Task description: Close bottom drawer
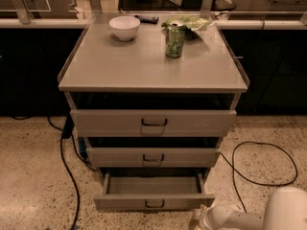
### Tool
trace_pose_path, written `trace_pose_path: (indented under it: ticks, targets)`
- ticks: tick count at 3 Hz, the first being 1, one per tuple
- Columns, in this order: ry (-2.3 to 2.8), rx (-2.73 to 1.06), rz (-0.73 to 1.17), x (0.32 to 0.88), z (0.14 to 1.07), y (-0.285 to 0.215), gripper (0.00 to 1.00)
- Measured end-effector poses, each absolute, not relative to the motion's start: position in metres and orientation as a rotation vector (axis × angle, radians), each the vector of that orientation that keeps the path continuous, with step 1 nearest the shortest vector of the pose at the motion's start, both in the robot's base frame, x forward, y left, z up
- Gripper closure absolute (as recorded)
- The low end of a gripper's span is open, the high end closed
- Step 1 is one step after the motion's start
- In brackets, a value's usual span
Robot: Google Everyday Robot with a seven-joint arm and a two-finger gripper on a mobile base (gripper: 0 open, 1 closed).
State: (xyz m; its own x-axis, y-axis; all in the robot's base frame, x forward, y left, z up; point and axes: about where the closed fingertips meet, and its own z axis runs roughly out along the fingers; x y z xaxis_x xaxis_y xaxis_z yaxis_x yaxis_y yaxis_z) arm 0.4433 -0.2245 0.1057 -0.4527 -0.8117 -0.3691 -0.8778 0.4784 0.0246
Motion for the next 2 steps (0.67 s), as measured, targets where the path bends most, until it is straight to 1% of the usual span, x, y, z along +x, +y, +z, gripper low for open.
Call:
trace_pose_path:
  ticks: [2]
  targets:
    - [2.435,-1.389,0.332,0.451,0.1043,-0.2276,0.0]
